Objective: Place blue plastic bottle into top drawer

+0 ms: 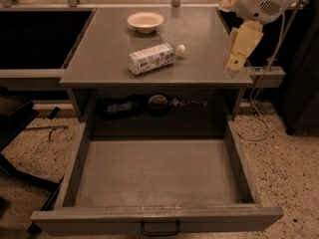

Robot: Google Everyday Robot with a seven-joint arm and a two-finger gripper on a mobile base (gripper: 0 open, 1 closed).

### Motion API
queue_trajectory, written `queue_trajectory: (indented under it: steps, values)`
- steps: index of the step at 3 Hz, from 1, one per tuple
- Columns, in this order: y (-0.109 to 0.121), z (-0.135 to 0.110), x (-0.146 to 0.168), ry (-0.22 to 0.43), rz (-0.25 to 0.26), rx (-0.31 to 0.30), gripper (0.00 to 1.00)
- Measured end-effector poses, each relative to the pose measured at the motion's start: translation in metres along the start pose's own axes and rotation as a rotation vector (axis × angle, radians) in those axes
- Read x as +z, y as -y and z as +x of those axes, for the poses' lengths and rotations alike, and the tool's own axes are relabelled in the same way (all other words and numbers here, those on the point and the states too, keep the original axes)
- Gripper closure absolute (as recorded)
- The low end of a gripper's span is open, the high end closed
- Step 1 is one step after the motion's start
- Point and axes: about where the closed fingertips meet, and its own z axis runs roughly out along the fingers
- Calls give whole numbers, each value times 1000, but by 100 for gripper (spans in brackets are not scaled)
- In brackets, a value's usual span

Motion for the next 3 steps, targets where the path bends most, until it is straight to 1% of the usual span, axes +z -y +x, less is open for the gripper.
queue_trajectory:
  steps: [1,2,3]
  values:
    - [4,-6,11,22,-6,-16,0]
    - [17,-43,62,109,-57,-103,0]
    - [28,-84,121,165,-112,-194,0]
